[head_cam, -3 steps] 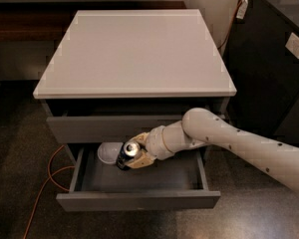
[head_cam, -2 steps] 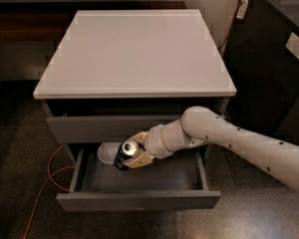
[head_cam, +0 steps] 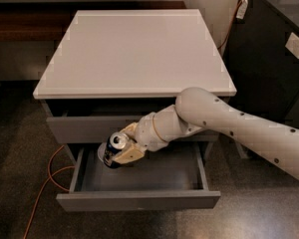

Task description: Pick pepsi can from middle drawer and place on counter

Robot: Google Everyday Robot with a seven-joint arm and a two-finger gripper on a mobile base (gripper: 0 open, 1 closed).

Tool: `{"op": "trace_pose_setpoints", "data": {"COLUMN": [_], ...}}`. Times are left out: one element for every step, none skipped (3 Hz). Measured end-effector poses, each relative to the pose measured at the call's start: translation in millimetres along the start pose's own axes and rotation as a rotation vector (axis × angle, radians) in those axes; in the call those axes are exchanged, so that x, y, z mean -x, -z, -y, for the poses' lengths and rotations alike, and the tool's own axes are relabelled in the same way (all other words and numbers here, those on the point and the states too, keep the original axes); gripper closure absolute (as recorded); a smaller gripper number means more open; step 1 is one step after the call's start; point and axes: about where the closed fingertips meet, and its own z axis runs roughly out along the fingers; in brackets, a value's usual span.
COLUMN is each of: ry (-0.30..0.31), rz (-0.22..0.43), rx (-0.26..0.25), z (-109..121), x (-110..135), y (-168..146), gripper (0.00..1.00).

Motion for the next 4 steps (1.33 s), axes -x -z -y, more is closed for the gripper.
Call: {"op": "trace_pose_setpoints", "data": {"ry": [-0.006,0.005,0.023,0.026], "rz": [-0.005,-0.001,-0.028,-0.05], "rx": [0.025,0.046,0.059,0.059], "z": [-14.0,-24.7,-27.9,-19.8], "x": [32.2,60.2,97.7,116.9], "y": [19.9,39.8,73.8,95.1], "gripper": [1.0,1.0,1.0,1.0]}}
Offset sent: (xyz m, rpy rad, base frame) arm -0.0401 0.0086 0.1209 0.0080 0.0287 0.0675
